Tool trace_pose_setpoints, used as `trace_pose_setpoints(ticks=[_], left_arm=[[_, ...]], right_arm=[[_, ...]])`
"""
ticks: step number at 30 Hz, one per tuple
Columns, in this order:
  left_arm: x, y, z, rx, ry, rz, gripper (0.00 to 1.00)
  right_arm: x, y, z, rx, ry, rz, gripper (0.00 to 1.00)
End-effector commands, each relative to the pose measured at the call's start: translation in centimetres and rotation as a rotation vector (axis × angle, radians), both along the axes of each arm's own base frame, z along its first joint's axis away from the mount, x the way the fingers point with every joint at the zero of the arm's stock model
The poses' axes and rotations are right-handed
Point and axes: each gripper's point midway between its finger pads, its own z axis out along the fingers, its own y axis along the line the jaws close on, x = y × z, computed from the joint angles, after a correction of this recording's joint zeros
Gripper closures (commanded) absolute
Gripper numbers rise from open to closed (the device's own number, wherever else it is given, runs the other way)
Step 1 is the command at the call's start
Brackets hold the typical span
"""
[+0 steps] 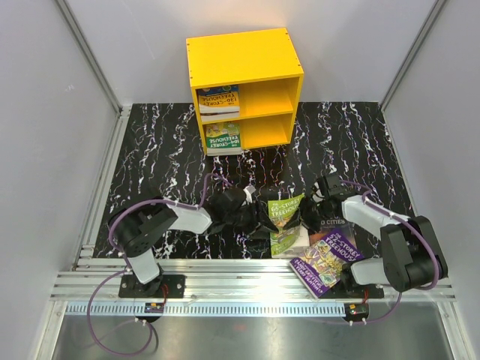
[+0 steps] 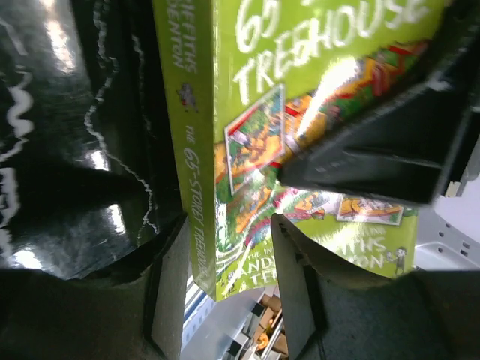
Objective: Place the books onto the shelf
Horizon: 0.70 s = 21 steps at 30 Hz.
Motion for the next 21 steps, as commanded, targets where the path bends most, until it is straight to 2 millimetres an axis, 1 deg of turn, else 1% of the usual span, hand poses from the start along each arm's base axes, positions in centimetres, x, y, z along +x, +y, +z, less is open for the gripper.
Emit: trace_pose_setpoints(ticks=[1,2,3,4,5,6,8,9,10,11,12,14,15,16,17,18,19,21], left_arm=[[-0.3,-3.6,9.9,-0.326,-0.164,-0.086,0.55],[-0.4,-3.2,9.6,-0.300,-0.157,-0.084,0.55],[-0.2,-3.0,9.3,-0.280,-0.158,-0.078,0.55],[-0.2,-2.8,9.0,-0.258,-0.172,-0.077,0.55],[-0.3,-2.3,8.7,-0.231,-0.164,-0.074,0.55],[-0.2,-2.0,8.6,-0.219,-0.165,-0.067,0.55],[0.1,-1.2,8.1,-0.186,-0.172,-0.053,0.55],[0.2,-0.8,8.8,-0.194,-0.187,-0.046,0.53],[0.4,-0.5,8.9,-0.188,-0.200,-0.036,0.52],[0.7,0.2,8.6,-0.172,-0.194,-0.020,0.50],[0.8,0.6,9.5,-0.185,-0.213,-0.011,0.49],[1.3,1.6,9.5,-0.178,-0.222,0.019,0.46],[1.4,2.0,9.7,-0.180,-0.227,0.028,0.45],[1.5,2.3,10.7,-0.197,-0.247,0.038,0.43],[1.7,2.7,10.6,-0.189,-0.248,0.050,0.43],[1.8,2.9,10.8,-0.188,-0.254,0.054,0.43],[1.8,3.1,11.4,-0.192,-0.276,0.061,0.42],[2.1,3.2,12.0,-0.196,-0.293,0.068,0.41]], right_arm=[[0.5,0.3,0.1,-0.016,-0.057,0.029,0.77],[0.3,0.0,0.2,-0.036,-0.056,0.036,0.92],[0.6,0.0,1.0,-0.035,-0.084,0.040,0.97],[0.7,-0.1,1.5,-0.039,-0.095,0.043,1.00],[0.3,-0.3,1.7,-0.054,-0.087,0.050,1.00],[0.8,-0.3,2.8,-0.051,-0.125,0.050,1.00],[0.7,-0.4,4.1,-0.048,-0.145,0.052,1.00],[1.2,-0.2,5.3,-0.037,-0.172,0.052,1.00],[1.3,0.0,6.1,-0.028,-0.180,0.052,1.00],[1.1,0.1,7.0,-0.015,-0.180,0.053,1.00],[1.9,0.5,8.8,0.007,-0.217,0.055,1.00],[2.0,1.1,11.0,0.052,-0.234,0.061,1.00],[2.7,1.5,12.9,0.075,-0.270,0.061,1.00],[2.9,1.7,13.9,0.093,-0.284,0.062,1.00],[2.9,2.1,14.9,0.121,-0.282,0.067,1.00],[3.3,2.4,16.5,0.142,-0.310,0.068,1.00],[3.5,2.5,17.1,0.155,-0.314,0.068,1.00],[3.6,3.2,18.9,0.210,-0.324,0.072,1.00]])
